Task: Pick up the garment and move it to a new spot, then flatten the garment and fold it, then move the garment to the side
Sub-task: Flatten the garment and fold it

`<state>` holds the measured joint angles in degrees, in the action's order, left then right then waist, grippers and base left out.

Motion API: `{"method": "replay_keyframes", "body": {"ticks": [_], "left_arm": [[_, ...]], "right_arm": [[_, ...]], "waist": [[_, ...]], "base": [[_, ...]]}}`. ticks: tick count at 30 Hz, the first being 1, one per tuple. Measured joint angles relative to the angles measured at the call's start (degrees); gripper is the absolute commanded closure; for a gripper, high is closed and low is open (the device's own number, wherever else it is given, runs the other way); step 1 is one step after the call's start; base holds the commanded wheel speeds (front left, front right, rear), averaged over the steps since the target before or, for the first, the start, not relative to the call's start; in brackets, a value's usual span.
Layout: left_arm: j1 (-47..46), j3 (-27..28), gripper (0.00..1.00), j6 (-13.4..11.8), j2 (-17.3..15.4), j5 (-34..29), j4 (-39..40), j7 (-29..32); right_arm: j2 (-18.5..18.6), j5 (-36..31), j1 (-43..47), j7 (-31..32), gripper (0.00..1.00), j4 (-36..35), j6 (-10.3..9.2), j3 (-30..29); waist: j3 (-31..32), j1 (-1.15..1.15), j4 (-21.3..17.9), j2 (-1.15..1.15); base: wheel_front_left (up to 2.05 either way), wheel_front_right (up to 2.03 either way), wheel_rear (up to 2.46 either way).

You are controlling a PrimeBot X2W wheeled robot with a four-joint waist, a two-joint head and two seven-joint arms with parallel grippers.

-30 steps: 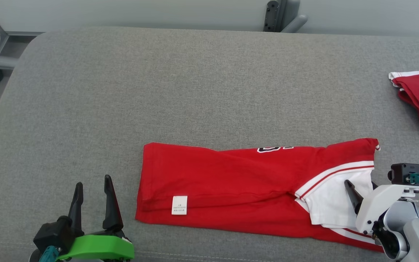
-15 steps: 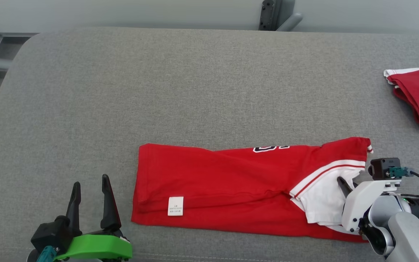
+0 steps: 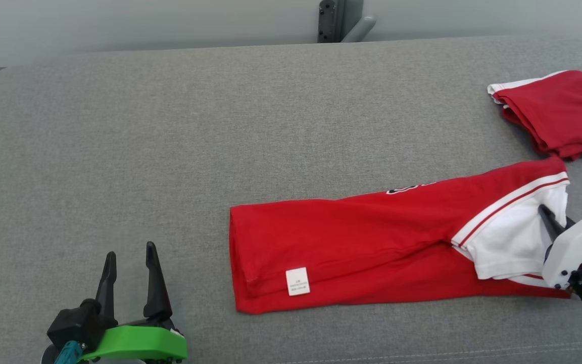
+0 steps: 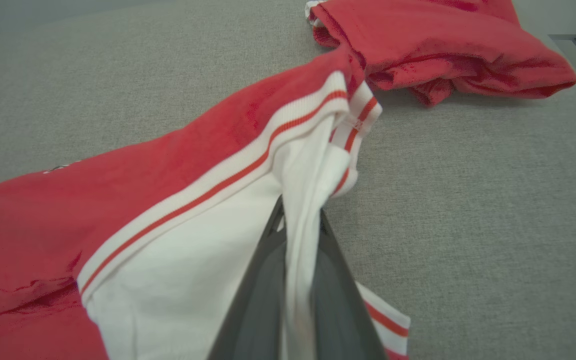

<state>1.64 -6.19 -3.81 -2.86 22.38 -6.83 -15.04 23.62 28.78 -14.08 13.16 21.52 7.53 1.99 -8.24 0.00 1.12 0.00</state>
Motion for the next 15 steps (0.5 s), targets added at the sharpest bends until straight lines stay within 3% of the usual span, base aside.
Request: {"method": "replay_keyframes", "body": {"ticks": [8, 15], "left_arm": [[-0.46, -0.8, 0.0, 0.05, 0.02, -0.41, -0.45, 0.01], [-0.67, -1.38, 0.0, 0.26, 0.02, -0.42, -1.05, 0.01]], "right_arm": [[-1.12, -0.57, 0.46, 2.58, 1.0, -4.45, 0.0, -2.79], [-2.86, 1.59, 1.22, 4.22, 1.0, -11.46, -0.01, 1.78]], "waist": [[-0.03, 0.0, -3.11, 0.0], [0.8, 0.0, -3.76, 0.0]], "base": [[0.0, 0.0, 0.0], [0.0, 0.0, 0.0]]}}
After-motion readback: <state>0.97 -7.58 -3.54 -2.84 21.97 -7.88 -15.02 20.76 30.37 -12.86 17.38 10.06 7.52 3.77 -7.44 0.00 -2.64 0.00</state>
